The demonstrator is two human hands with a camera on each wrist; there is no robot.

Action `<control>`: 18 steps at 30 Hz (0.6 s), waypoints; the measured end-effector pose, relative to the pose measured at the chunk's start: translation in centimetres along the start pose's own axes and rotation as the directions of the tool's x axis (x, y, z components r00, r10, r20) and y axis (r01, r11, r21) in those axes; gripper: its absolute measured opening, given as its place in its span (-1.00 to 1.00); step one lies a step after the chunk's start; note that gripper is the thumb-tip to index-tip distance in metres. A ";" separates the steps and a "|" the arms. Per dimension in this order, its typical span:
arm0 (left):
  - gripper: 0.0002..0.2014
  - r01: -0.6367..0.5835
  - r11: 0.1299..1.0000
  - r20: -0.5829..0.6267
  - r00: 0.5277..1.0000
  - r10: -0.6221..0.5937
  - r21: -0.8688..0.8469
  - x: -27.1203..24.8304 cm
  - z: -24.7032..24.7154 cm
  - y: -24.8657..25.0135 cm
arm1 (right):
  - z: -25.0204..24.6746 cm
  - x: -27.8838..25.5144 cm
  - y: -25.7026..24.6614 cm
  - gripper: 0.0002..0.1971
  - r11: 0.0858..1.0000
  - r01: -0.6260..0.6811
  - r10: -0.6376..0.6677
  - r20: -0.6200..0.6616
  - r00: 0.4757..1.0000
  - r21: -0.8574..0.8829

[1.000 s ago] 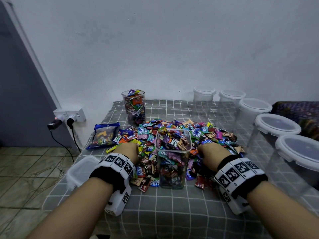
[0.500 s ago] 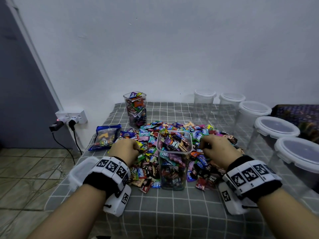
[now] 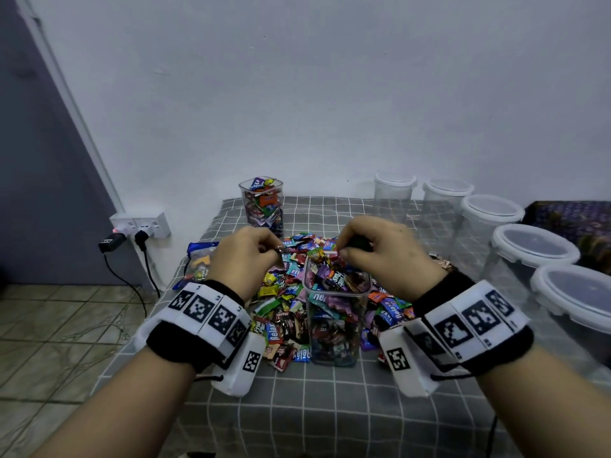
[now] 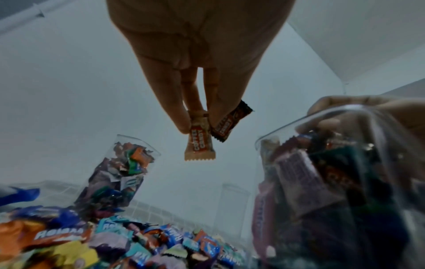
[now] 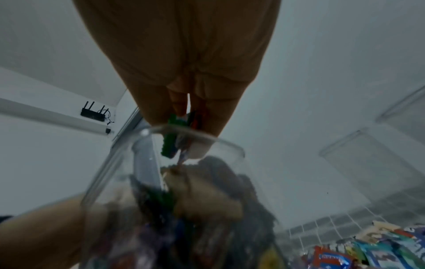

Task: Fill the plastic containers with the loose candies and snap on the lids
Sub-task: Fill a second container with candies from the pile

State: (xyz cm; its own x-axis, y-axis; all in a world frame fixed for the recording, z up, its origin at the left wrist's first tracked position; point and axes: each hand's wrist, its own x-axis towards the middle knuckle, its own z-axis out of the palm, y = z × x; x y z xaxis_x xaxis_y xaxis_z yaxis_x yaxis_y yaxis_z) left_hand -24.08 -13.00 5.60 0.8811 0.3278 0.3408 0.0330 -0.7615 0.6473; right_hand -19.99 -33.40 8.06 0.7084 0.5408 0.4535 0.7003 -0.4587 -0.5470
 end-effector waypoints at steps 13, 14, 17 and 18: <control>-0.82 -0.151 0.975 0.000 0.988 0.153 -0.161 -0.7 -0.7 2.6 | -0.2 -2.6 3.1 -0.61 0.909 -0.223 0.223 0.040 0.974 0.351; -0.80 -0.173 0.967 0.003 0.984 0.177 -0.188 -0.7 -0.7 3.1 | 0.0 -3.0 3.5 -0.44 0.894 -0.258 0.240 0.094 0.966 0.367; -0.69 -0.232 0.940 0.001 0.971 0.240 -0.250 -0.9 -0.2 4.0 | 0.9 -3.9 4.1 -0.05 0.865 -0.353 0.274 0.254 0.928 0.356; -0.66 -0.240 0.934 0.004 0.968 0.250 -0.264 -1.0 0.0 4.3 | 1.2 -4.0 4.3 0.04 0.856 -0.366 0.273 0.281 0.920 0.366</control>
State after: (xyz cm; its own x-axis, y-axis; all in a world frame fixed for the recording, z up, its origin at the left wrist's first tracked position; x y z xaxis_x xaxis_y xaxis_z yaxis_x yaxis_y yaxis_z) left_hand -24.84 -16.59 8.05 0.8635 0.1248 0.4886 -0.3049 -0.6426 0.7029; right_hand -19.92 -36.64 3.03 0.8184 0.5703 0.0699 0.3080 -0.3327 -0.8913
